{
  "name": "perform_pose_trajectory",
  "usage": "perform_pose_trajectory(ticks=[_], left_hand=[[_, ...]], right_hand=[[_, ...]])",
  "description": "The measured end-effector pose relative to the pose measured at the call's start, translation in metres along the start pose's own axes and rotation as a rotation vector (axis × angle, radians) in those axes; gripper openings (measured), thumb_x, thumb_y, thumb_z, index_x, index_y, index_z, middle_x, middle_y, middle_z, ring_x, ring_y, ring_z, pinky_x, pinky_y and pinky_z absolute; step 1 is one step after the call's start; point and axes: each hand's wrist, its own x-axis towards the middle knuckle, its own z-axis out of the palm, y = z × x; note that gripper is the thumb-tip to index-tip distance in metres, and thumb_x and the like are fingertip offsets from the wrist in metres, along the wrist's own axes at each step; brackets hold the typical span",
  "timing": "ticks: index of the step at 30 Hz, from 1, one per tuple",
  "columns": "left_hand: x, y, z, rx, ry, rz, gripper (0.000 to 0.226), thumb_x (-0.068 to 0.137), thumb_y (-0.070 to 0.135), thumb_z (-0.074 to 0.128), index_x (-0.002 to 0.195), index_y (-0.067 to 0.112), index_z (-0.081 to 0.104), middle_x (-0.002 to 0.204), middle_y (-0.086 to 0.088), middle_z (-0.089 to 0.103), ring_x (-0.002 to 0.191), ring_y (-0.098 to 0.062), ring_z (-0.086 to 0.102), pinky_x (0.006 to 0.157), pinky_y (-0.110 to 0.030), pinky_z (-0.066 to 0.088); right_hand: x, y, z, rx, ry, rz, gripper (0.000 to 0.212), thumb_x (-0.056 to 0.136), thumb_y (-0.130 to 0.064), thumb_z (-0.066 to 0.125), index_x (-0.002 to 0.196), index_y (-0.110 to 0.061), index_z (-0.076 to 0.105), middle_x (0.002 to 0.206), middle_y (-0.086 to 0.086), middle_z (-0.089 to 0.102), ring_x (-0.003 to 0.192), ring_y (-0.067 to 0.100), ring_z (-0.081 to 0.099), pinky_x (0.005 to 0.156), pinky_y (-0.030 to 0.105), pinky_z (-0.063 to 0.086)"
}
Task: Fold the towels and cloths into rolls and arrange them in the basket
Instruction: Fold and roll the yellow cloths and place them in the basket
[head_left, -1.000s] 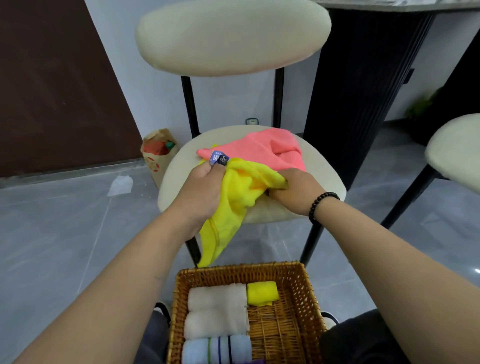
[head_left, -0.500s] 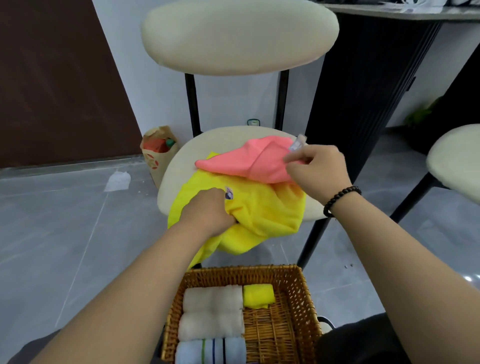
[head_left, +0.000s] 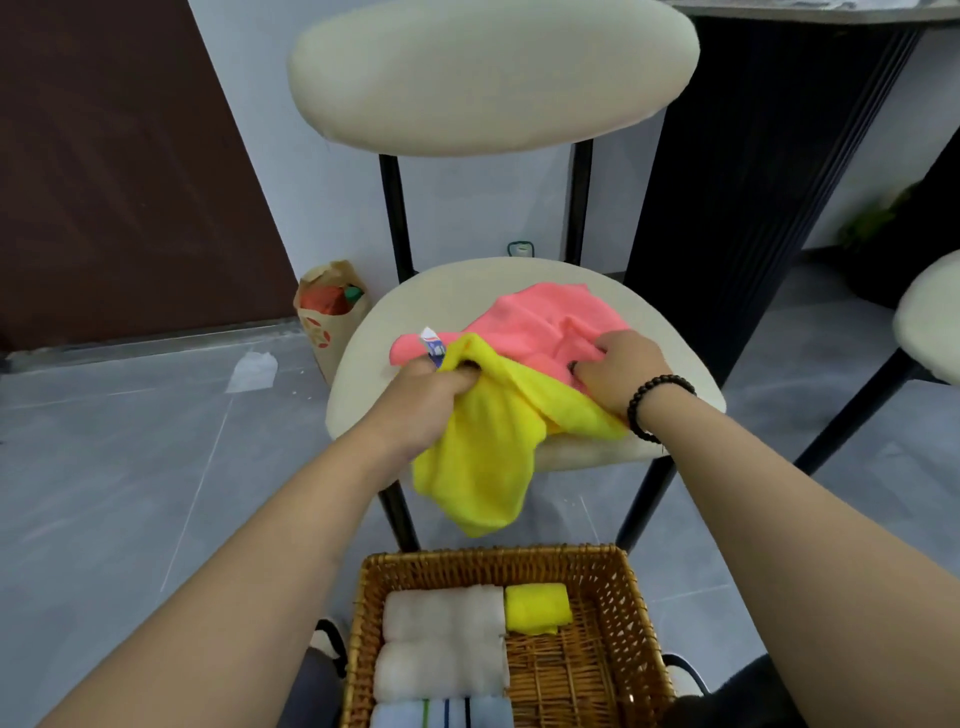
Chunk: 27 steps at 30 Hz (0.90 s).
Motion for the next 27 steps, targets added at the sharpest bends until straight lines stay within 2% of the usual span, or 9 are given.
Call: perform_pose_trajectory(ticks=[2, 5, 8, 11, 13, 17, 22, 24, 27], left_hand=[[0.001, 0.005, -0.004, -0.137, 0.109, -0.03, 0.016, 0.095, 0.015, 0.053, 0.089, 0.016, 0.068, 0.094, -0.004, 0.072, 0.095, -0.022, 0.067, 0.094, -0.041, 0.049], [-0.001, 0.014, -0.013, -0.187, 0.206, -0.06, 0.018, 0.094, 0.023, 0.055, 0.091, 0.016, 0.071, 0.099, -0.011, 0.073, 0.1, -0.029, 0.066, 0.097, -0.048, 0.049], [-0.005, 0.022, -0.024, -0.161, 0.218, -0.076, 0.016, 0.093, 0.026, 0.056, 0.087, 0.018, 0.068, 0.088, -0.007, 0.07, 0.084, -0.023, 0.065, 0.078, -0.034, 0.052], [-0.008, 0.024, -0.032, -0.067, 0.187, -0.074, 0.013, 0.091, 0.029, 0.059, 0.083, 0.021, 0.065, 0.075, 0.004, 0.065, 0.07, -0.011, 0.059, 0.058, -0.024, 0.042], [-0.009, 0.024, -0.035, -0.069, 0.161, -0.092, 0.011, 0.088, 0.029, 0.063, 0.083, 0.02, 0.066, 0.074, 0.003, 0.068, 0.072, -0.014, 0.063, 0.061, -0.024, 0.046], [-0.01, 0.02, -0.041, -0.049, 0.079, -0.131, 0.015, 0.081, 0.032, 0.073, 0.09, 0.022, 0.067, 0.084, 0.001, 0.073, 0.082, -0.019, 0.069, 0.075, -0.032, 0.055], [-0.014, 0.016, -0.041, 0.04, -0.208, -0.139, 0.073, 0.044, 0.037, 0.088, 0.112, 0.017, 0.068, 0.103, -0.003, 0.074, 0.097, -0.024, 0.071, 0.089, -0.045, 0.055], [-0.016, 0.015, -0.038, 0.095, -0.302, -0.121, 0.067, 0.052, 0.027, 0.091, 0.113, 0.017, 0.068, 0.104, -0.001, 0.074, 0.098, -0.021, 0.07, 0.088, -0.04, 0.056], [-0.021, 0.02, -0.028, 0.101, -0.336, -0.085, 0.039, 0.073, 0.009, 0.081, 0.109, 0.015, 0.069, 0.099, -0.001, 0.075, 0.091, -0.018, 0.072, 0.078, -0.03, 0.058]], right_hand=[[0.008, -0.004, -0.001, 0.195, 0.111, 0.09, 0.025, 0.09, -0.019, 0.05, 0.066, -0.016, 0.044, 0.066, 0.002, 0.043, 0.062, 0.02, 0.044, 0.046, 0.025, 0.025], [0.016, -0.013, -0.001, 0.456, 0.311, 0.151, 0.031, 0.093, -0.021, 0.05, 0.064, -0.019, 0.039, 0.066, -0.002, 0.043, 0.06, 0.016, 0.042, 0.047, 0.024, 0.026], [0.023, -0.026, 0.002, 0.551, 0.443, 0.071, 0.02, 0.093, -0.018, 0.049, 0.073, -0.015, 0.047, 0.076, 0.0, 0.053, 0.069, 0.019, 0.05, 0.057, 0.026, 0.033], [0.029, -0.03, 0.015, 0.326, 0.255, 0.031, 0.013, 0.091, -0.014, 0.051, 0.1, -0.007, 0.059, 0.094, 0.011, 0.059, 0.09, 0.03, 0.057, 0.07, 0.03, 0.04], [0.028, -0.028, 0.024, 0.203, 0.061, -0.005, 0.012, 0.088, -0.012, 0.055, 0.099, -0.011, 0.06, 0.089, 0.007, 0.059, 0.089, 0.028, 0.055, 0.068, 0.028, 0.039], [0.016, -0.032, 0.017, 0.245, 0.055, -0.078, 0.052, 0.087, -0.014, 0.059, 0.137, -0.017, 0.044, 0.115, 0.005, 0.062, 0.109, 0.025, 0.056, 0.09, 0.03, 0.045], [-0.019, -0.051, -0.008, 0.443, 0.092, -0.337, 0.027, 0.091, -0.016, 0.06, 0.117, -0.022, 0.06, 0.095, -0.009, 0.064, 0.085, 0.004, 0.06, 0.081, 0.022, 0.05], [-0.039, -0.057, -0.017, 0.587, -0.042, -0.418, 0.017, 0.089, -0.014, 0.064, 0.105, -0.021, 0.065, 0.095, -0.012, 0.067, 0.086, -0.005, 0.062, 0.08, 0.013, 0.05], [-0.055, -0.054, -0.026, 0.408, -0.151, -0.474, 0.013, 0.081, -0.024, 0.073, 0.094, -0.025, 0.071, 0.09, -0.012, 0.07, 0.085, -0.004, 0.063, 0.077, 0.013, 0.049]])
